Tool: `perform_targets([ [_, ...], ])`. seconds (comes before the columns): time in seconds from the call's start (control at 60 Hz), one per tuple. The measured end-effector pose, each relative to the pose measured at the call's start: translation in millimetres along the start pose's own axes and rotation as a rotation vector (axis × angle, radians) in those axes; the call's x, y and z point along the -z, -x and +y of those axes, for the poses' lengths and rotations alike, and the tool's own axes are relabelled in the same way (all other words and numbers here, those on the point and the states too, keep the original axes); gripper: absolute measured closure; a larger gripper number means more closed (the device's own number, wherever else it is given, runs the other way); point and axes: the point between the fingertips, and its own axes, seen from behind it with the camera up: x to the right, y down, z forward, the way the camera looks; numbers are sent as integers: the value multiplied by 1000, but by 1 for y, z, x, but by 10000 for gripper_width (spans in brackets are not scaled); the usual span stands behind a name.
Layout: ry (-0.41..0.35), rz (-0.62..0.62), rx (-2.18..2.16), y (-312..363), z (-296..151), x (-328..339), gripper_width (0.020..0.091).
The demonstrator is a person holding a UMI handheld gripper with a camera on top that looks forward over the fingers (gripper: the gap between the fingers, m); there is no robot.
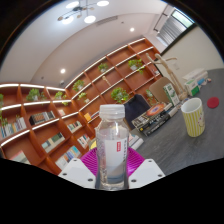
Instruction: Pour water
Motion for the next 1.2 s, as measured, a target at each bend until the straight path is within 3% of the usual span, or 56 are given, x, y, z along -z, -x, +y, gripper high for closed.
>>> perform_targets([
  [0.3,-138,-94,-725,-77,-90,-21,729],
  [0.6,-275,-190,-1303,-113,-146,-21,730],
  [0.983,-232,-156,-1446,-126,-135,-34,729],
  [1.2,-159,-89,-775,-92,-164,-28,728],
])
